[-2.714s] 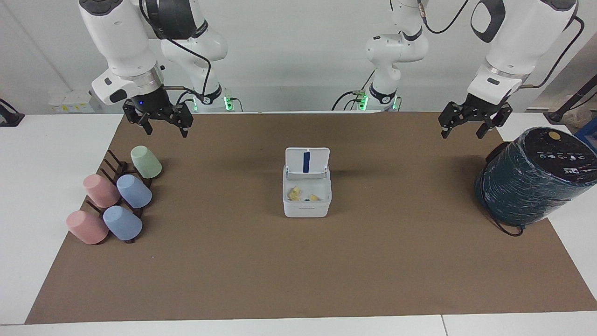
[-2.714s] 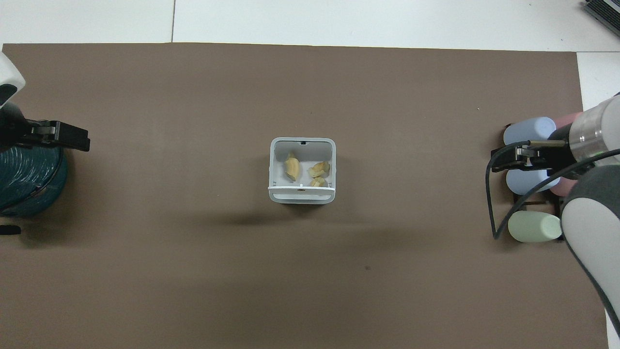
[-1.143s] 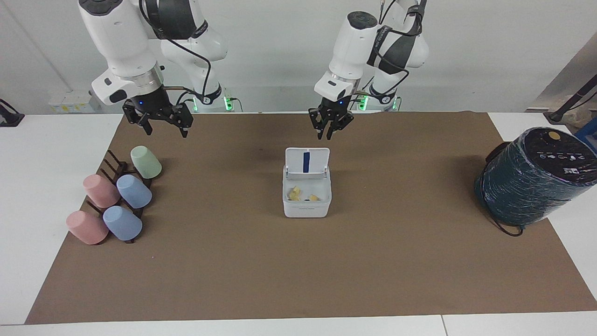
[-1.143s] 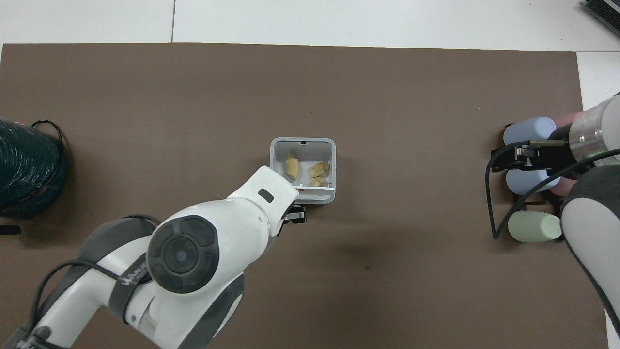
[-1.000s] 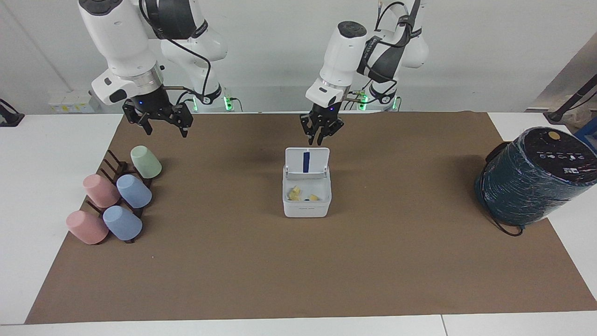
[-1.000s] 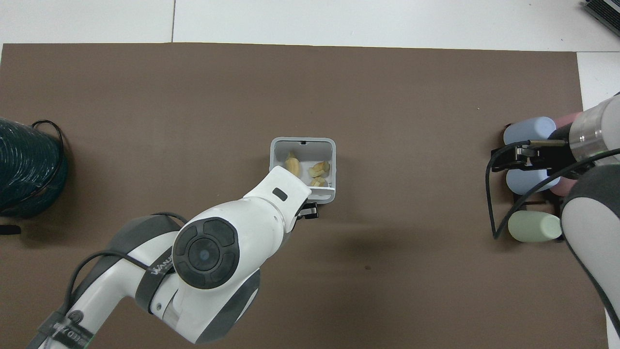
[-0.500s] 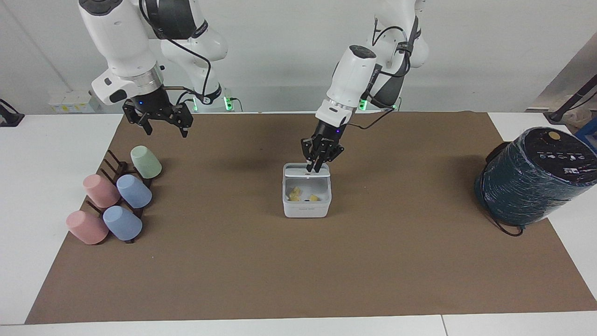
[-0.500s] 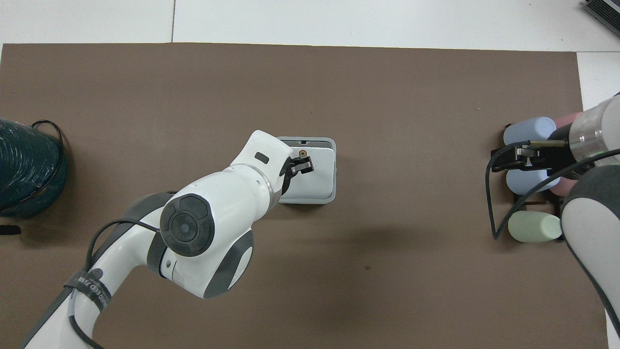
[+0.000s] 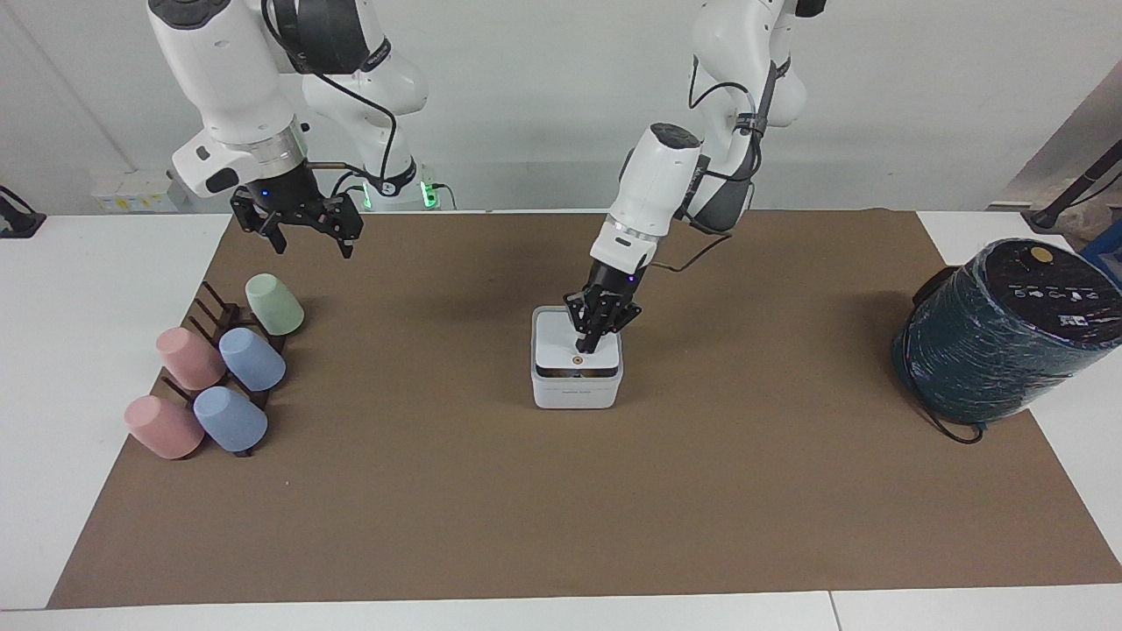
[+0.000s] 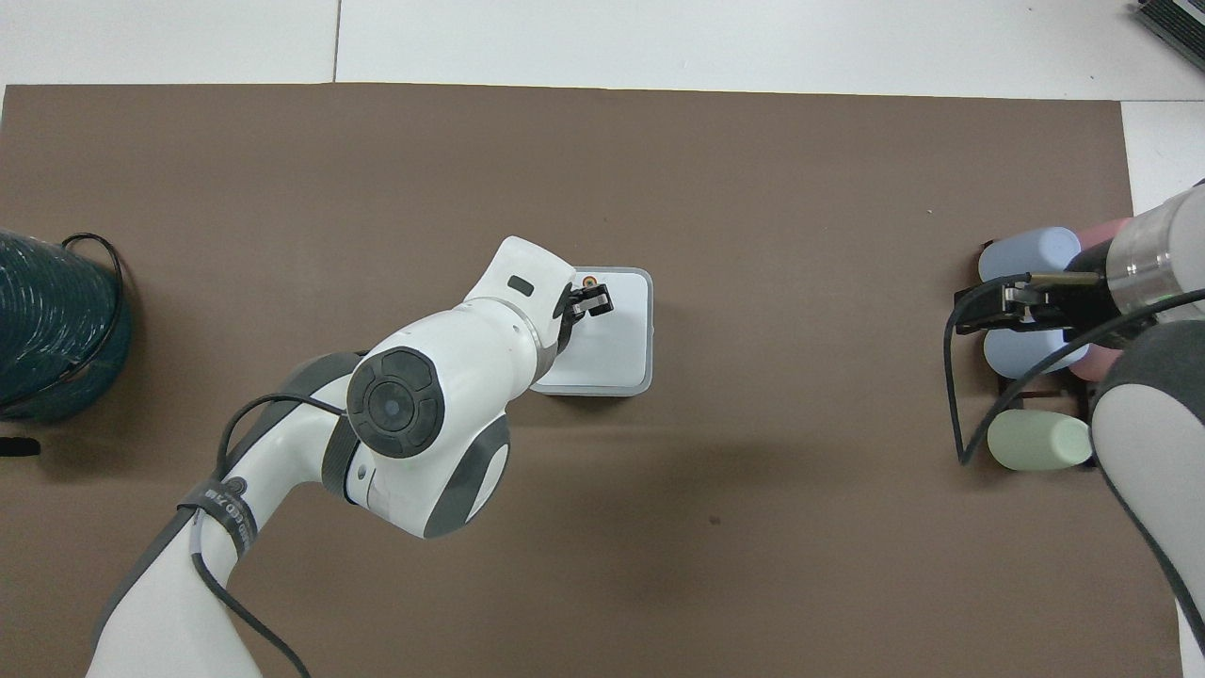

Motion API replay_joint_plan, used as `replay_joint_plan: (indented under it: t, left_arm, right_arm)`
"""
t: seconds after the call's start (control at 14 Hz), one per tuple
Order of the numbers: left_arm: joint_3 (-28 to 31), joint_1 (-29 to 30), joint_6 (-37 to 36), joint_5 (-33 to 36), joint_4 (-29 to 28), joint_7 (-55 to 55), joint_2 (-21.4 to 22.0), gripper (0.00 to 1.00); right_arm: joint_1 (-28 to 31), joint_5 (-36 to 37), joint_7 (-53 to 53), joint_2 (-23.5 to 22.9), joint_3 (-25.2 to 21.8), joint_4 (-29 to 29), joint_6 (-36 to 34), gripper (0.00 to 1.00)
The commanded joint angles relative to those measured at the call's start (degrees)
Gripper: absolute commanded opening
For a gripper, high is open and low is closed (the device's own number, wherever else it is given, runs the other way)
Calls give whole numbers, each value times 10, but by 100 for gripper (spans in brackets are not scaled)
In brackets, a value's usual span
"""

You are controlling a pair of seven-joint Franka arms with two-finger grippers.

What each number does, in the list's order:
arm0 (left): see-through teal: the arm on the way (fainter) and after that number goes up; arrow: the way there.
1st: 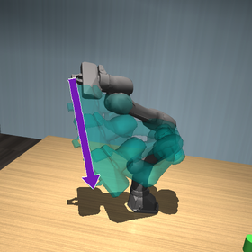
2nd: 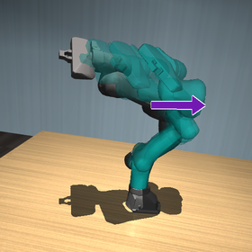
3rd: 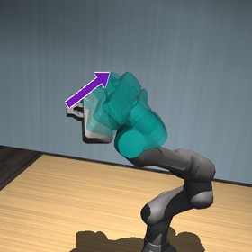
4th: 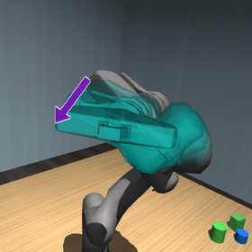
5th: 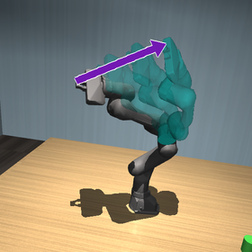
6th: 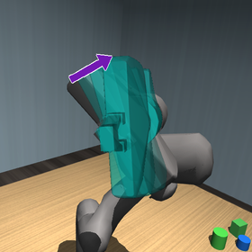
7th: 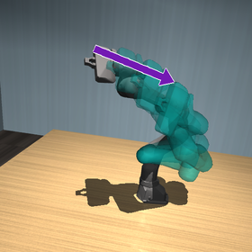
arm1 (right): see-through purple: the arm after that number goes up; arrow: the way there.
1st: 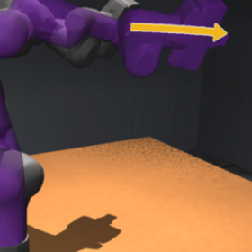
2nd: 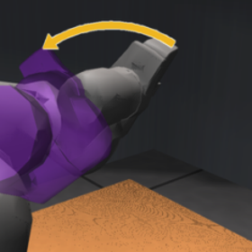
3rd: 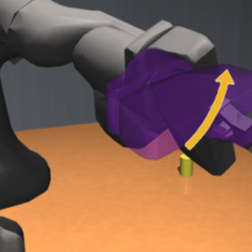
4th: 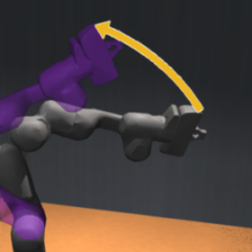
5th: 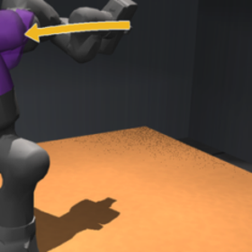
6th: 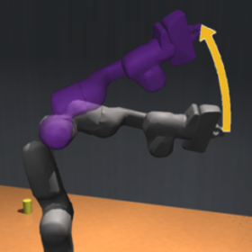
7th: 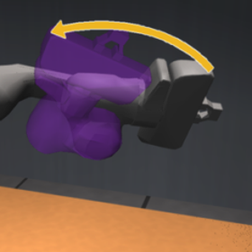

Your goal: Close trash can lid

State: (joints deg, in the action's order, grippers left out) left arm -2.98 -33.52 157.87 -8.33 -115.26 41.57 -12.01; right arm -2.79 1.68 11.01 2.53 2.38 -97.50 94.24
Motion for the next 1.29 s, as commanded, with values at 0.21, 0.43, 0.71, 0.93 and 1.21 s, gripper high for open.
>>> replay_joint_plan:
  t: [0.21,0.43,0.71,0.93,1.21]
  left_arm:
    - [0,-5,17,-11,17,-5,-46,14]
    - [0,-7,23,-11,18,-4,-60,15]
    - [1,1,-69,-11,42,-4,-22,23]
    - [4,34,-238,-5,113,-8,2,29]
    - [5,111,-435,-5,215,-111,7,30]
  right_arm:
    - [6,-4,-12,1,2,0,-5,100]
    - [6,-4,-13,1,2,0,-4,100]
    - [6,-4,-12,1,2,0,-4,100]
    - [6,-4,-13,1,2,0,-4,100]
    - [6,-4,-13,1,2,0,-4,100]
